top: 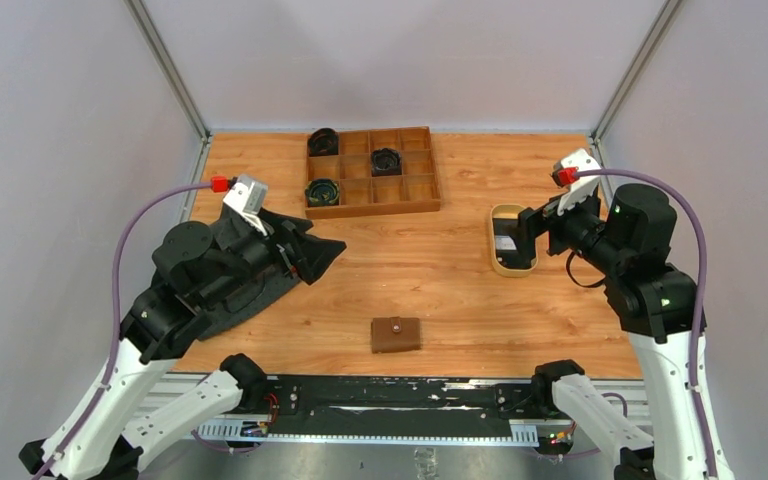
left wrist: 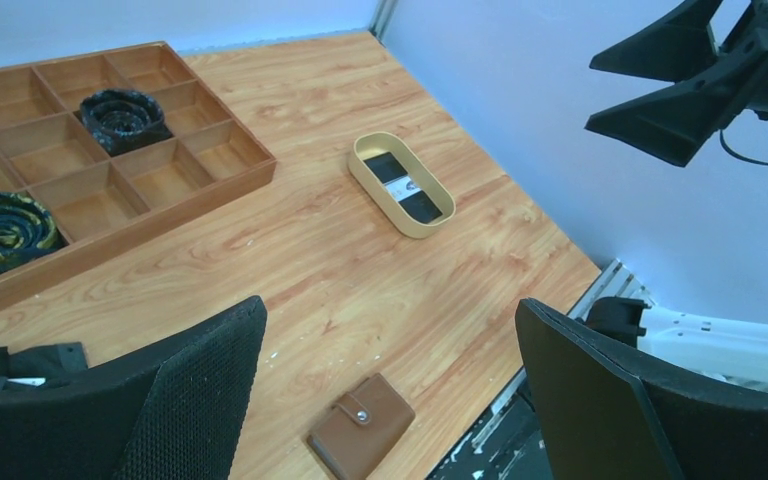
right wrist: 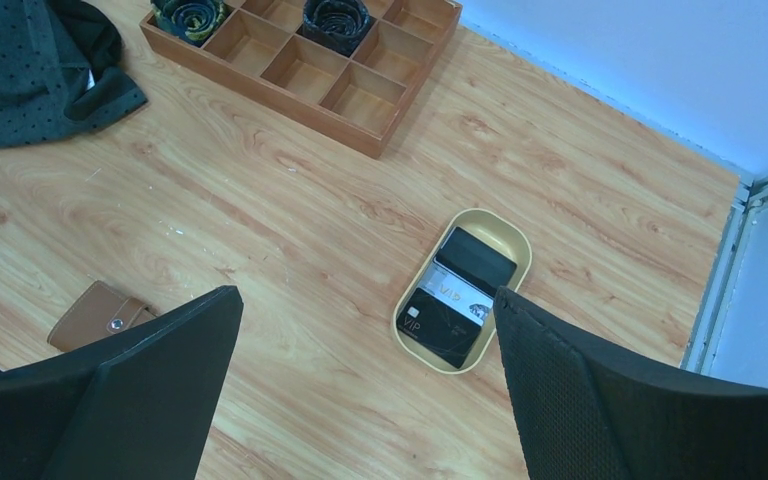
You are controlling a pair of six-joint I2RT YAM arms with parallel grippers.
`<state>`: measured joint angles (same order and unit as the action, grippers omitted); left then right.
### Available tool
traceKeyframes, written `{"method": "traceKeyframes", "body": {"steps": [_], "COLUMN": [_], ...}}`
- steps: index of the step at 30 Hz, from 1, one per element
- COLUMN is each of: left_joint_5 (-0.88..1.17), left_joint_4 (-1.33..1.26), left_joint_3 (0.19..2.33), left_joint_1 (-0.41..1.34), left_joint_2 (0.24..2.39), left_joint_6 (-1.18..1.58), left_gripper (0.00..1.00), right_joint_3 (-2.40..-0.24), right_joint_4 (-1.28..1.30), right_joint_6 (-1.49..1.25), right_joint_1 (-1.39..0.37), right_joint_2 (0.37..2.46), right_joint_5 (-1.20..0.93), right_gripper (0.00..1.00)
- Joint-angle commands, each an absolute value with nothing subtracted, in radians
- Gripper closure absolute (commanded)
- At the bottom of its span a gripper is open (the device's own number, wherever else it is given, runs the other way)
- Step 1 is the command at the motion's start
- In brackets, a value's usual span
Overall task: Put the credit cards into the card holder
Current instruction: Reset both arms
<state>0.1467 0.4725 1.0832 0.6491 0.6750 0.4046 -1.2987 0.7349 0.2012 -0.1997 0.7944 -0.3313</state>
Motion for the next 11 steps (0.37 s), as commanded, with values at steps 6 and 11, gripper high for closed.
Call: {"method": "traceKeyframes", "body": {"steps": [6,11], "left_joint_5": [0.182,0.202], "left_joint_4": [0.494,0.458], "left_joint_3": [1.072,1.04], "left_joint_1": [0.64,0.64], "left_joint_2": [0.637,0.624], "left_joint_6": [0.422,0.444], "left_gripper": [0.0,0.0], "right_joint_3": [-1.322,-1.307], "right_joint_4": [0.761,0.761], "right_joint_6": [0.187,0.209], "right_joint_1": [-0.172,-0.165], "right_joint_2": [0.781,0.775], "right_joint_5": [-0.359,-0.379], "right_gripper": [0.0,0.0]}}
